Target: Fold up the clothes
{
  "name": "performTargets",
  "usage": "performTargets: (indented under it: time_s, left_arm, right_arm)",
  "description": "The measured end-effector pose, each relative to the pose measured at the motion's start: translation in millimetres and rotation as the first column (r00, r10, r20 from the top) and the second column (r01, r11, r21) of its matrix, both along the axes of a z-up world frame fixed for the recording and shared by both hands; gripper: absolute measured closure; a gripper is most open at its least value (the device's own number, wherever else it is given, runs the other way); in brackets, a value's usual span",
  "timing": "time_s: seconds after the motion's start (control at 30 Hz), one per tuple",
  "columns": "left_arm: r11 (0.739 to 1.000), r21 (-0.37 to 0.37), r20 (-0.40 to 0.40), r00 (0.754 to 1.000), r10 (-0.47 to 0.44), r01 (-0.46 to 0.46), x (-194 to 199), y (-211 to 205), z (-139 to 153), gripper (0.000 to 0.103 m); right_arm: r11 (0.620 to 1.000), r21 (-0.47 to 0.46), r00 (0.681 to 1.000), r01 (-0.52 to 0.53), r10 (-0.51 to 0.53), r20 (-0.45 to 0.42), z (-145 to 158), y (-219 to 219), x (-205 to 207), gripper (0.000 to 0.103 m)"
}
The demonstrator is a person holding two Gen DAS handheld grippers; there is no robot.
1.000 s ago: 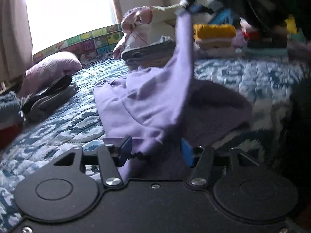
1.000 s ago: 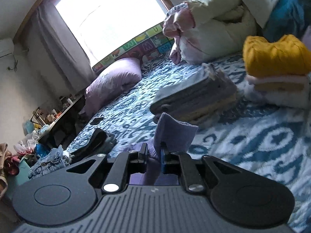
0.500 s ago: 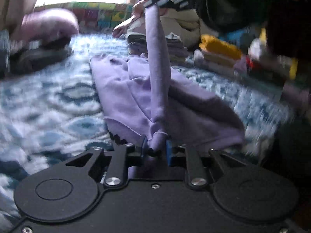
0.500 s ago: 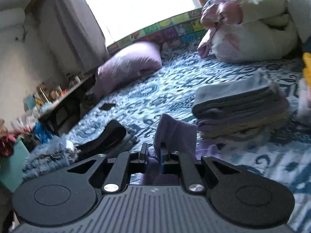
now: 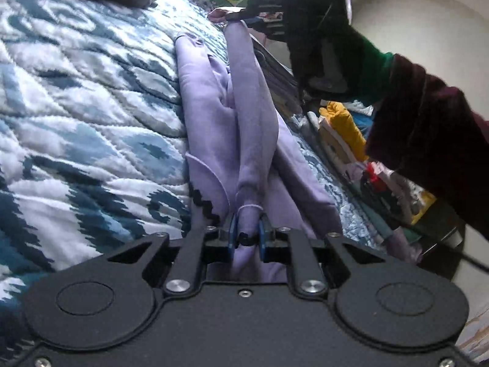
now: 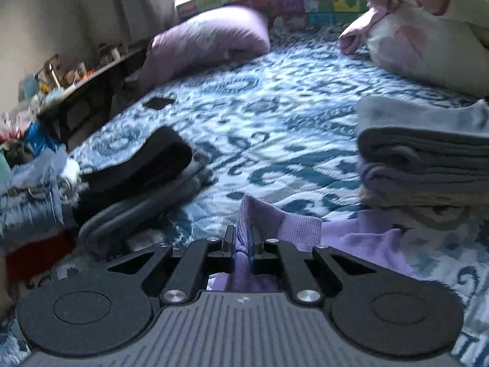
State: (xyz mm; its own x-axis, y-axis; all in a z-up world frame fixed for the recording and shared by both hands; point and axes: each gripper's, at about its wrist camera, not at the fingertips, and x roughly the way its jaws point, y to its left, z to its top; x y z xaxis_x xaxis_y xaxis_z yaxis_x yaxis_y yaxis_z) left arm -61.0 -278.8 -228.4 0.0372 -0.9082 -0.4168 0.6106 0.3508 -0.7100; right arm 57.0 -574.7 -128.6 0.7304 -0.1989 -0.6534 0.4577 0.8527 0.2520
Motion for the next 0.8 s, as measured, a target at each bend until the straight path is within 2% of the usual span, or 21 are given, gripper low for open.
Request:
performTargets:
  time_s: [0.1,0.17,0.23,0.3,0.4,0.47,0.5,0.63,0.67,0.73,0.77,0.8]
  left_arm:
    - [1.0,-0.028,-0.083,0.996,0.013,-0.016,6.4,4.0,-6.0,0.09]
    - [0.998,-0.052,-0.163,0.986,0.024,-0.033,14.4,7.9,-11.6,0.09]
    - [0.997,-0.067,-0.224,0.974,0.032,-0.048,19.1,11.7,-16.6,0.09]
    - [0.995,-0.077,-0.271,0.962,0.035,-0.058,21.5,13.7,-20.0,0.089]
    - [0.994,-0.083,-0.306,0.951,0.038,-0.066,23.0,14.9,-22.4,0.089]
    - [0.994,-0.084,-0.319,0.947,0.037,-0.067,22.6,15.3,-22.6,0.089]
    - [0.994,-0.083,-0.321,0.946,0.038,-0.068,22.5,15.1,-22.2,0.089]
    - [0.995,-0.071,-0.302,0.952,0.043,-0.068,20.3,11.9,-16.6,0.089]
    - [0.995,-0.069,-0.289,0.956,0.044,-0.066,18.0,11.2,-13.5,0.084]
    - [0.996,-0.072,-0.254,0.967,0.035,-0.055,13.3,9.0,-2.8,0.066]
    - [0.996,-0.072,-0.227,0.974,0.03,-0.047,9.5,10.0,3.5,0.05]
    - [0.997,-0.07,-0.197,0.98,0.024,-0.039,5.4,11.5,9.9,0.046]
  right_arm:
    - [1.0,-0.007,0.999,-0.012,0.012,-0.043,-15.5,-0.1,14.8,0.094]
    - [1.0,-0.014,0.997,-0.006,0.005,-0.072,-26.6,-2.0,25.2,0.098]
    - [1.0,-0.012,0.996,0.0,-0.001,-0.092,-36.7,-6.2,35.2,0.098]
    - [0.999,0.036,0.993,-0.013,0.017,-0.118,-46.9,-10.7,45.5,0.097]
    - [0.999,0.047,0.998,-0.005,0.008,-0.066,-36.8,-17.0,40.1,0.093]
    - [0.998,0.063,1.0,-0.001,0.003,-0.023,-23.0,-25.6,25.1,0.086]
    - [0.998,0.069,1.0,-0.012,0.012,-0.005,-16.8,-29.2,16.6,0.086]
    - [0.991,0.033,0.992,-0.129,0.129,0.0,1.9,-27.7,-30.1,0.076]
    - [0.987,0.01,0.987,-0.159,0.159,-0.008,4.4,-23.8,-42.4,0.073]
    - [0.976,-0.041,0.977,-0.213,0.212,-0.031,7.2,-12.9,-70.5,0.072]
    - [0.971,-0.058,0.973,-0.23,0.229,-0.039,6.7,-6.7,-83.4,0.072]
    - [0.967,-0.068,0.969,-0.246,0.243,-0.042,5.4,0.2,-96.8,0.072]
